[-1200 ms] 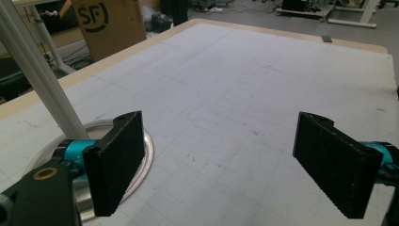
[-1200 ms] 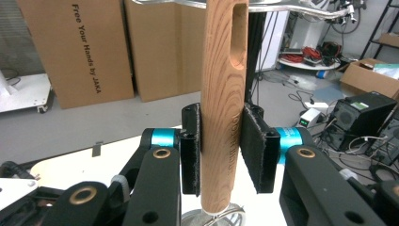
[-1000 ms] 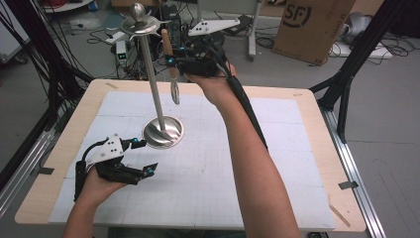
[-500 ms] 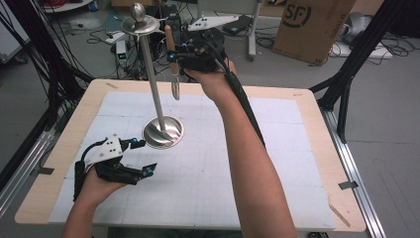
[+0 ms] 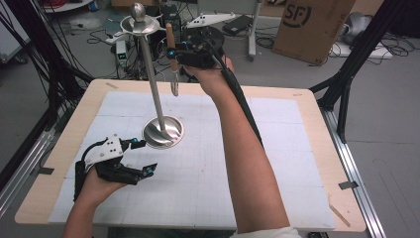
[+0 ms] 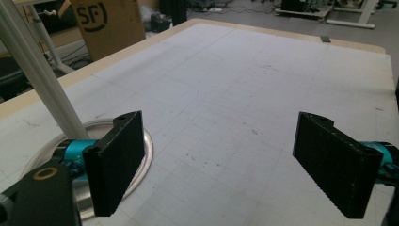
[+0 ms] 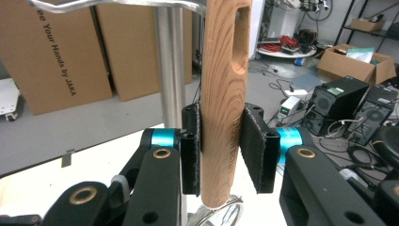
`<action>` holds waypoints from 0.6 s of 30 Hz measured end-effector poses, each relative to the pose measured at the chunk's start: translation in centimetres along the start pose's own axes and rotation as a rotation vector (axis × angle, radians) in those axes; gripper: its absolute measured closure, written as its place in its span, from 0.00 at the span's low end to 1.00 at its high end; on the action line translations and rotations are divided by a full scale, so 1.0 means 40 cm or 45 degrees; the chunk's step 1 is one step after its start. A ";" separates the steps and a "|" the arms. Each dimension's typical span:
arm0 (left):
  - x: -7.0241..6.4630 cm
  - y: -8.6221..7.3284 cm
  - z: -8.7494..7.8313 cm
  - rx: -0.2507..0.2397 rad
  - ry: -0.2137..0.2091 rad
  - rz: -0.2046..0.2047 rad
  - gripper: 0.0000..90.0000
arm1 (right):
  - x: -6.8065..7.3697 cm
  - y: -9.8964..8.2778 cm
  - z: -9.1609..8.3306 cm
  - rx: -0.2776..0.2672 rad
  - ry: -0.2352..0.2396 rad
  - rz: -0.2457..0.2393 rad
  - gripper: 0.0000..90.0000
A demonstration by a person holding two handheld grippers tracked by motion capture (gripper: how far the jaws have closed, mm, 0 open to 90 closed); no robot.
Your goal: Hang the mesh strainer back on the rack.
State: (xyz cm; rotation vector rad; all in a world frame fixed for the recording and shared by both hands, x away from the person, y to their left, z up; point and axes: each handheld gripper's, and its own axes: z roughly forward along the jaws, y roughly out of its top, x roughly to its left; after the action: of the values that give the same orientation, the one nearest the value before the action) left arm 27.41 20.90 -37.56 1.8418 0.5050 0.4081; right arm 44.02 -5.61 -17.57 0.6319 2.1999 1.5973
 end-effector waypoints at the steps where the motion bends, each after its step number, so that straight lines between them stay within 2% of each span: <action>1: 0.000 0.000 0.000 0.001 -0.001 0.001 0.20 | -0.002 0.000 0.003 -0.004 -0.004 -0.001 0.78; 5: 0.003 0.000 -0.001 -0.004 -0.001 0.005 0.20 | -0.001 0.002 0.011 0.002 -0.012 0.012 0.78; 11: 0.002 0.000 -0.002 -0.008 -0.001 -0.001 0.20 | 0.004 0.005 0.024 0.003 -0.012 -0.001 0.77; 13: 0.002 0.000 -0.002 -0.007 -0.002 -0.001 0.20 | 0.004 0.005 0.024 0.003 -0.015 -0.010 0.74; 15: 0.002 -0.001 -0.002 -0.004 -0.001 0.002 0.20 | 0.005 0.005 0.020 -0.002 -0.021 0.012 0.67; 18: 0.001 -0.001 -0.001 -0.004 -0.002 0.002 0.20 | 0.004 0.005 0.010 0.006 -0.015 0.013 0.66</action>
State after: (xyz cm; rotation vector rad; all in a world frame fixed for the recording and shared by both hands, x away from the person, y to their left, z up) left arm 27.42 20.98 -37.57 1.8394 0.5019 0.4082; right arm 44.12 -5.14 -17.52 0.6534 2.1965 1.5897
